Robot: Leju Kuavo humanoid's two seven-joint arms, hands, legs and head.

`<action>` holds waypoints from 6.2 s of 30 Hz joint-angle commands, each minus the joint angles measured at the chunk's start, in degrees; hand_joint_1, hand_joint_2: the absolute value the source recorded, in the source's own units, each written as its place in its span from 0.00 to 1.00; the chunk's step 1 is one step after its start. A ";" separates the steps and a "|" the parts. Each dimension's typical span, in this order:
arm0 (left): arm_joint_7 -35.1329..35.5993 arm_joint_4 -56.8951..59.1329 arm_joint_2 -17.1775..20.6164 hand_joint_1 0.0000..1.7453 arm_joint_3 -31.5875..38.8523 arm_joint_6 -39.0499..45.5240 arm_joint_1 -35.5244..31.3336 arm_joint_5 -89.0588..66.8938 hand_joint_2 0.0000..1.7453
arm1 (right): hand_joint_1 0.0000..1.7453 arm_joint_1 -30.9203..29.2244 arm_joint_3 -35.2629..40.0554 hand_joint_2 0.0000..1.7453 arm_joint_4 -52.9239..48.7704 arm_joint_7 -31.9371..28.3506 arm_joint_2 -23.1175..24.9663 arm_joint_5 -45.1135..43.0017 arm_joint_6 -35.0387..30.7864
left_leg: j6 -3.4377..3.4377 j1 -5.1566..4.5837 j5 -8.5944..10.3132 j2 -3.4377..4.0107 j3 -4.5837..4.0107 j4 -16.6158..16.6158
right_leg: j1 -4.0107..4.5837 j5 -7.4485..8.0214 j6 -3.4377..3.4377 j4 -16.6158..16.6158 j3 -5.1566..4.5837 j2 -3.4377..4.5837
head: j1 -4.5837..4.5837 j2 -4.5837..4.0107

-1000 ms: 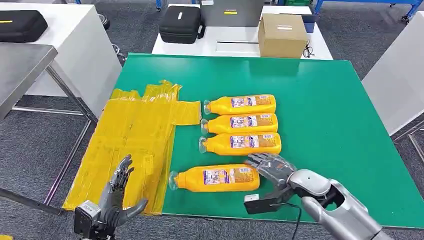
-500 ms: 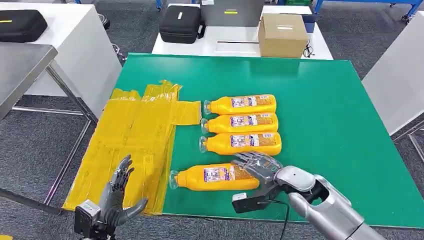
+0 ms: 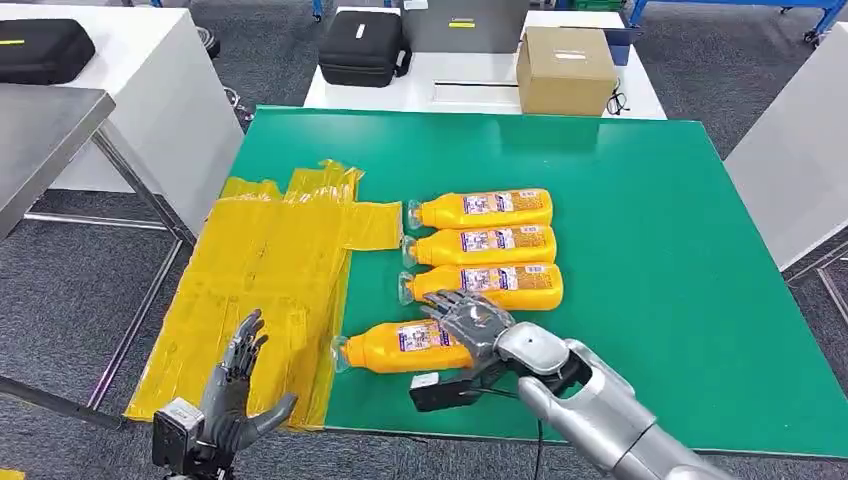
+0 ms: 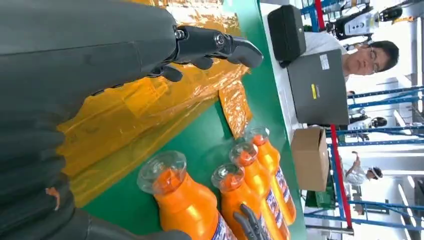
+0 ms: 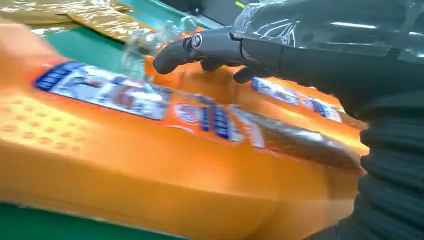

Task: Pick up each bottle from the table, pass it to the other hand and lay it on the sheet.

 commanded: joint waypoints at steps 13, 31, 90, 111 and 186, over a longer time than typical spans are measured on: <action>0.65 6.18 1.12 0.00 -1.04 0.55 -3.20 0.60 1.00 | 0.00 -0.46 -1.25 1.00 13.25 6.14 5.10 6.04 -2.56 | -0.09 0.05 0.01 -0.14 0.24 -0.08 | 0.07 -0.01 -0.08 -0.14 0.26 -0.10 | 0.00 0.00; 1.18 5.15 2.51 0.00 -1.74 1.60 -2.73 1.72 1.00 | 0.00 -1.98 -0.61 1.00 11.15 5.33 -1.14 9.51 2.54 | -0.08 0.04 0.02 -0.12 0.39 -0.04 | 0.01 0.01 -0.08 -0.13 0.41 -0.10 | 0.00 0.00; 0.29 1.34 0.99 0.00 1.70 -0.01 -1.65 0.64 1.00 | 1.00 -3.81 -1.00 1.00 11.31 -5.85 0.54 -6.76 4.06 | -0.26 0.11 -0.19 0.57 1.41 -0.08 | 0.16 0.11 -0.27 -0.12 1.07 0.58 | 0.00 0.00; -0.13 0.10 1.47 0.00 -1.79 -0.17 -0.34 1.87 1.00 | 1.00 3.33 -16.26 1.00 -1.32 -10.68 0.61 -24.75 2.40 | -0.14 0.03 -0.08 0.34 0.30 -0.01 | 0.08 0.10 -0.22 -0.03 0.16 0.39 | -0.02 0.00; 3.68 -0.23 5.49 1.00 -30.57 3.30 -9.01 14.07 1.00 | 0.05 8.68 -8.10 1.00 7.21 -8.54 11.68 -18.90 -3.49 | -0.24 0.18 -0.13 0.21 0.30 -0.03 | 0.22 0.07 -0.32 -0.15 0.26 0.24 | -0.02 0.00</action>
